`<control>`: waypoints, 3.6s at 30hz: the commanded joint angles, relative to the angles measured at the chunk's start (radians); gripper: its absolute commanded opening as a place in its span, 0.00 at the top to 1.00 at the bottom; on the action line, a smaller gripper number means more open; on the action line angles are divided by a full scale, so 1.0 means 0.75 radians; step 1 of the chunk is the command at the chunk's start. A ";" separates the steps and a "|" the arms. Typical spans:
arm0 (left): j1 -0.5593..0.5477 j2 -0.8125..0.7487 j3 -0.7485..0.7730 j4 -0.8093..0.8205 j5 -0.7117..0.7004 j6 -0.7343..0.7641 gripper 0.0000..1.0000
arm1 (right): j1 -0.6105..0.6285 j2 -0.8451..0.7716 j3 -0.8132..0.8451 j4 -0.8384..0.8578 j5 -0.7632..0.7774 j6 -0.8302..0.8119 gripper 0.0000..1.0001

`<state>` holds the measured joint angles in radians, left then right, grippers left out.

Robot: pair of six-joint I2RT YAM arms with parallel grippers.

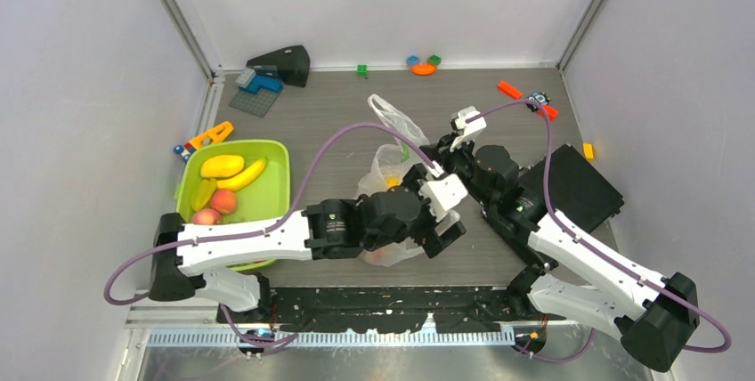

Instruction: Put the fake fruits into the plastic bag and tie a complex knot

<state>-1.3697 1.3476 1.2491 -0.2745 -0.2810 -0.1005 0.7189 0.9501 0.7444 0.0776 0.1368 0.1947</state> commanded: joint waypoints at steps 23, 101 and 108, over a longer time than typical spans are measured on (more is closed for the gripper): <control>0.304 -0.377 0.260 -0.322 0.178 0.087 1.00 | 0.007 -0.303 0.227 -0.305 0.148 -0.078 0.67; 0.736 -0.535 -0.042 -0.179 1.284 0.068 0.41 | 0.129 0.108 0.541 0.111 -1.341 0.000 0.95; 0.755 -0.606 -0.272 0.125 1.308 -0.092 0.42 | 0.128 0.056 0.508 0.151 -1.231 -0.004 0.95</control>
<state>-0.8158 0.9298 1.1099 -0.3550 0.6964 -0.0887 0.8101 1.0306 1.1259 0.1242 -0.8555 0.1970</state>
